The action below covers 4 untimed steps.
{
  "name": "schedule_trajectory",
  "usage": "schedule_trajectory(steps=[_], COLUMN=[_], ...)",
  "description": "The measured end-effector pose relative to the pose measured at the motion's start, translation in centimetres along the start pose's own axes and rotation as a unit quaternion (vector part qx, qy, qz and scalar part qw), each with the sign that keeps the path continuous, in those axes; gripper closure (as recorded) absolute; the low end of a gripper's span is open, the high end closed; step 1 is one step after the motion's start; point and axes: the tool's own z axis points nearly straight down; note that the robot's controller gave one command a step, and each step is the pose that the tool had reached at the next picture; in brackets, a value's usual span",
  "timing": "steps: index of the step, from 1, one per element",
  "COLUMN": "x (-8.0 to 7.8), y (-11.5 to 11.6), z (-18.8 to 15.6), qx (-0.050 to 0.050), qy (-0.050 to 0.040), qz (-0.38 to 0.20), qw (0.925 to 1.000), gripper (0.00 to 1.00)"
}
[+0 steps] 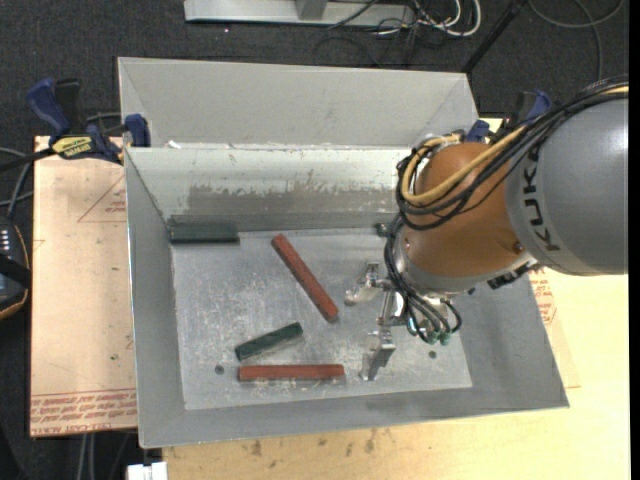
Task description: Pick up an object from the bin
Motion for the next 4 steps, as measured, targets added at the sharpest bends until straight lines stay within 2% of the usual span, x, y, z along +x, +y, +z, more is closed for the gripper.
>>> schedule_trajectory(steps=[1,2,3,4], x=[-0.2,1.2,0.7,0.6], y=[0.0,6.3,7.4,8.3], z=[-0.3,7.2,4.9,0.5], qx=[0.000,0.000,0.001,0.000], qy=[-0.0037,-0.0080,-0.0024,-0.0085], qz=[0.001,-0.022,-0.041,-0.058], qw=[1.0000,0.9997,0.9992,0.9983], gripper=[0.00,0.00,0.00,0.00])
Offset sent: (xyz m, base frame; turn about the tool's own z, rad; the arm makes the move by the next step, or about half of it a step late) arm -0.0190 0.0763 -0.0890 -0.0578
